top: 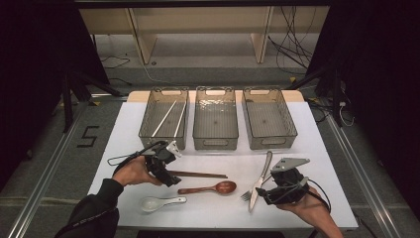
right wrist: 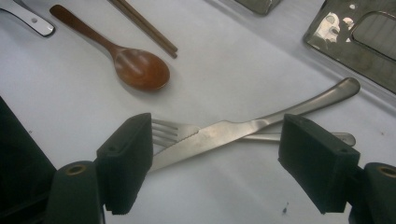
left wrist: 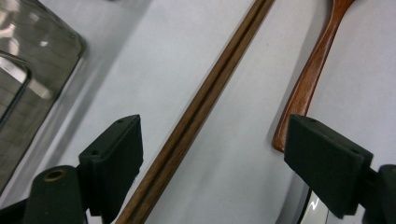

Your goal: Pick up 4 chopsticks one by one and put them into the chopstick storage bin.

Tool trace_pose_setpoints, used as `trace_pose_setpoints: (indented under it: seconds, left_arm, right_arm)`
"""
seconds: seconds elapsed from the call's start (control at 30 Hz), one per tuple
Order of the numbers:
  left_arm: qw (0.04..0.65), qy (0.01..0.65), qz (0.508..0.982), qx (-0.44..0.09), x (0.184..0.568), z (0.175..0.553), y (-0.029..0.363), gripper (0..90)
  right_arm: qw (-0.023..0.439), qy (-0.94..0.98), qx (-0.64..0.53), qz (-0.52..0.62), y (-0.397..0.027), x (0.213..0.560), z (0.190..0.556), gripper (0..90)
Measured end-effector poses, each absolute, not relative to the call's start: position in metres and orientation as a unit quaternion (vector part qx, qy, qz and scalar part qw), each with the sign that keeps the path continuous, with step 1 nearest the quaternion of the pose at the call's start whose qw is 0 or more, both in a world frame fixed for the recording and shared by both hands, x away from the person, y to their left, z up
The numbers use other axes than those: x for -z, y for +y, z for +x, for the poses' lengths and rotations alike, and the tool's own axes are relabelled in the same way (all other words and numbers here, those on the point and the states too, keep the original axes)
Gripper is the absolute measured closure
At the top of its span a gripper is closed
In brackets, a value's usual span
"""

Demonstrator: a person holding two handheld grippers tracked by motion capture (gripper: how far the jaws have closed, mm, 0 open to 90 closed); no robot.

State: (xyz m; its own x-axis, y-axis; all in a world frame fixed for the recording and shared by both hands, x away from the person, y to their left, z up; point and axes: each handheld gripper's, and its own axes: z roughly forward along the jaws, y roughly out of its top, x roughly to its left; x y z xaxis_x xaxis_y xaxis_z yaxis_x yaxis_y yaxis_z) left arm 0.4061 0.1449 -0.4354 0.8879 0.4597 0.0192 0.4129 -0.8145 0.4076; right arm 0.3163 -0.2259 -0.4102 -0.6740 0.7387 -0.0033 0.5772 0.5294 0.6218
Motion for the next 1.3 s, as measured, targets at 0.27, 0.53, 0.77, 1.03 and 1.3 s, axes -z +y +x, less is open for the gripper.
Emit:
trace_pose_setpoints:
  seconds: [0.27, 0.53, 0.77, 1.03, 1.3]
  left_arm:
    - [0.186, 0.225, 0.955, -0.054, 0.440, 0.406, 0.144, 19.4]
    - [0.160, 0.225, 0.960, -0.042, 0.449, 0.406, 0.148, 25.6]
    - [0.147, 0.206, 0.966, -0.044, 0.454, 0.408, 0.152, 35.1]
    - [0.149, 0.191, 0.969, -0.046, 0.460, 0.409, 0.154, 41.6]
    - [0.151, 0.191, 0.969, -0.045, 0.460, 0.410, 0.154, 42.9]
  right_arm:
    - [0.134, 0.864, -0.300, 0.380, -0.226, 0.410, 0.316, 27.1]
    - [0.134, 0.865, -0.300, 0.380, -0.226, 0.410, 0.316, 27.1]
    - [0.134, 0.865, -0.299, 0.379, -0.225, 0.411, 0.317, 27.1]
    - [0.132, 0.867, -0.296, 0.378, -0.224, 0.412, 0.317, 27.1]
    - [0.132, 0.869, -0.294, 0.376, -0.223, 0.412, 0.317, 27.1]
